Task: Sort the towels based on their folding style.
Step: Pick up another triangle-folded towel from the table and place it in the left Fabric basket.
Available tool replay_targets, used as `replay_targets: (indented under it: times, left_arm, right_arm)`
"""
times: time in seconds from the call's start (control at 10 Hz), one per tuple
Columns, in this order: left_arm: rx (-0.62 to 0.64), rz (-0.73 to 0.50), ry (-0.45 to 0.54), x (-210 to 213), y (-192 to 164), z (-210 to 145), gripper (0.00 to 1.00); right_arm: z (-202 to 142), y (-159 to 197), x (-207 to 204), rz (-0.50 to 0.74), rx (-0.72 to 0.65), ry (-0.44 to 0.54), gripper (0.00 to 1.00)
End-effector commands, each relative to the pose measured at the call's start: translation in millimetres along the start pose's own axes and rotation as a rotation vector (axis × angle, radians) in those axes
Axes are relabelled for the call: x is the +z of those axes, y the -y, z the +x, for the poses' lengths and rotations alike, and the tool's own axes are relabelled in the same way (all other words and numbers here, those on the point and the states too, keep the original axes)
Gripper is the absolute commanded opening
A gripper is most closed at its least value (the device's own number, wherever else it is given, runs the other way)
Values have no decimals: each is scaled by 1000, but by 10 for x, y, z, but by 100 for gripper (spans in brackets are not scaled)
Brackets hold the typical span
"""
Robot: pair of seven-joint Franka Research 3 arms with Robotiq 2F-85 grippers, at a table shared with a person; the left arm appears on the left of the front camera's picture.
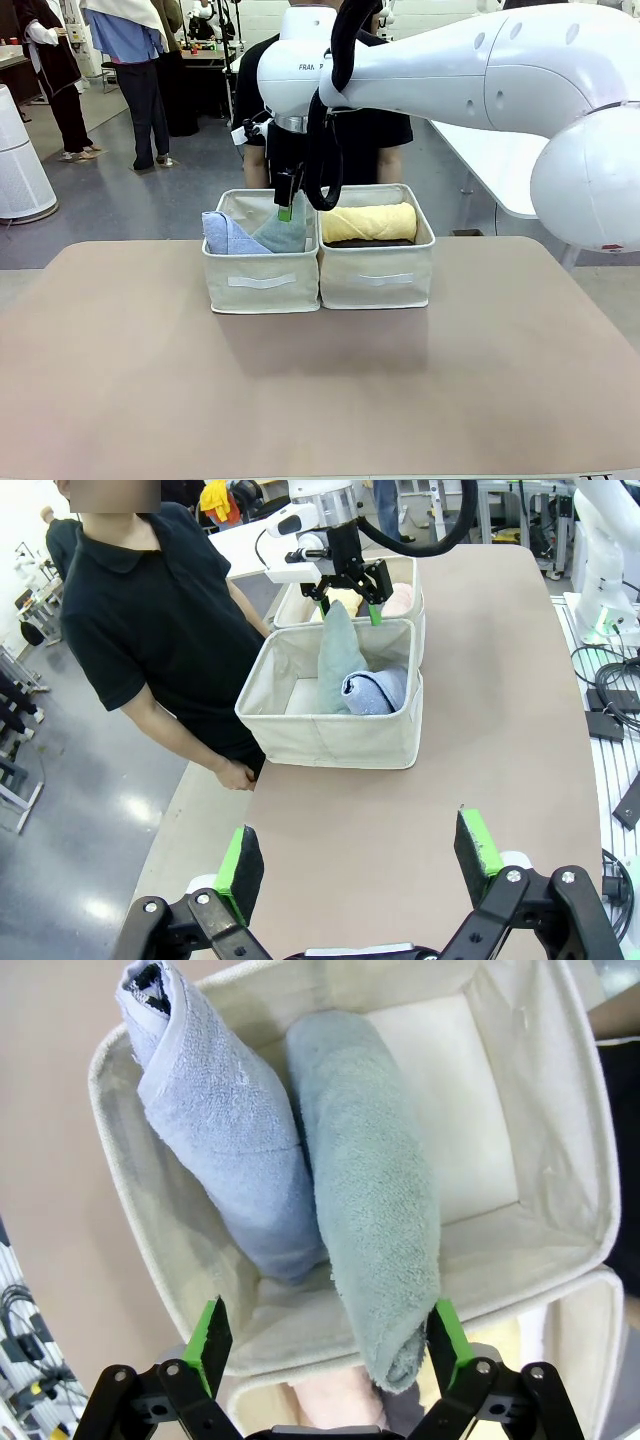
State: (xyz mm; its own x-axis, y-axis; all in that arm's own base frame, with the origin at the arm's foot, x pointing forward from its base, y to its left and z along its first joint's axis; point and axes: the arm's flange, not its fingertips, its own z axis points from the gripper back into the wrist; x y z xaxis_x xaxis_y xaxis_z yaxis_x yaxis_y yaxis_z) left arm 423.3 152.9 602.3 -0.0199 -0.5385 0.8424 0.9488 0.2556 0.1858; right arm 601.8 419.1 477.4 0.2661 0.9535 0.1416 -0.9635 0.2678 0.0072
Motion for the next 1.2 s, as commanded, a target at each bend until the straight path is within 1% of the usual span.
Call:
replay_targets:
  times: [0.0, 0.2, 0.3, 0.4, 0.5, 0.6, 0.9, 1.1]
  left_arm:
    - [-4, -2, 11, 9, 14, 11, 100]
    - [-4, -2, 11, 9, 14, 11, 100]
    - [-4, -2, 11, 9, 14, 11, 100]
    - [-4, -2, 11, 9, 14, 11, 100]
    - [-4, -2, 11, 9, 14, 11, 100]
    - [-4, -2, 11, 9, 14, 11, 100]
    - [-4, -2, 11, 9, 14, 11, 100]
    - [-4, -2, 11, 9, 14, 11, 100]
  right_arm:
    - [-48, -169, 294, -55, 13, -4, 100]
    - [-237, -319, 861, -142, -61, 14, 100]
    - [-481, -402, 1130, -178, -109, 43, 100]
    - [-777, -461, 1220, -213, -208, 0, 100]
    - [-1104, -501, 1243, -210, -264, -40, 100]
    - [-1377, -535, 1291, -216, -315, -10, 100]
    - [-2177, -816, 1474, -249, -407, 191, 100]
    - [-2521, -949, 1560, -273, -446, 283, 100]
